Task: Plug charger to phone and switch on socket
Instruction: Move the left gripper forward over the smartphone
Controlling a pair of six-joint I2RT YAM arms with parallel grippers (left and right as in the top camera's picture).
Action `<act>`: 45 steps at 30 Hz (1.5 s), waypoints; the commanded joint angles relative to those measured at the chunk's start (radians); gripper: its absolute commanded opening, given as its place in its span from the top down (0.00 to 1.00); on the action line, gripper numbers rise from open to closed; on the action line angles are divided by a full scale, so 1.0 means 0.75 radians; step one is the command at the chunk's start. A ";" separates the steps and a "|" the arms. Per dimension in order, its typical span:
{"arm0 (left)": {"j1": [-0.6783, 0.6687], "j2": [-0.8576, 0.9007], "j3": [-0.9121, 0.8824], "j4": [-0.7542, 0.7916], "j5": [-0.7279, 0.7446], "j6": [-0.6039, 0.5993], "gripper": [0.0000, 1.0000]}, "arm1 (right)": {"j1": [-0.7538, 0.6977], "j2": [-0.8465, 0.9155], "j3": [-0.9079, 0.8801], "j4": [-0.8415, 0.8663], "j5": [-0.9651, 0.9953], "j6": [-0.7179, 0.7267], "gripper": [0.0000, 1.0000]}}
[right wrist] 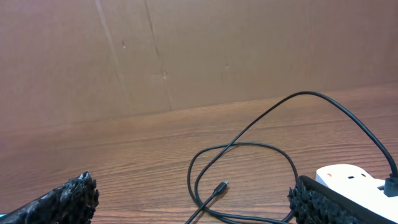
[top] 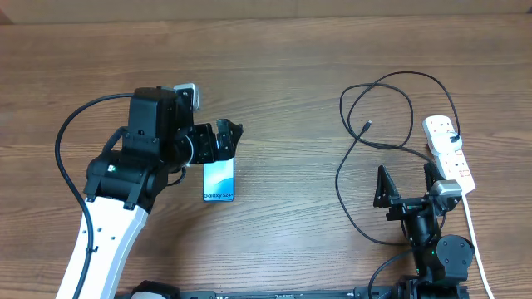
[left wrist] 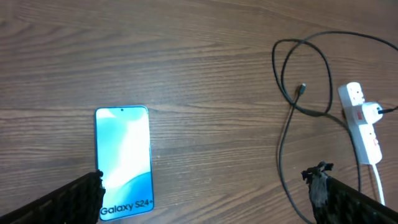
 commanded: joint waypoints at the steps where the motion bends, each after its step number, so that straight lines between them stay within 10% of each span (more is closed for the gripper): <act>1: -0.006 0.014 0.040 0.004 0.032 -0.037 0.00 | 0.005 -0.014 -0.014 0.005 -0.002 -0.006 0.00; 45: -0.202 0.623 0.040 0.043 -0.500 -0.214 0.00 | 0.005 -0.014 -0.014 0.005 -0.002 -0.006 0.00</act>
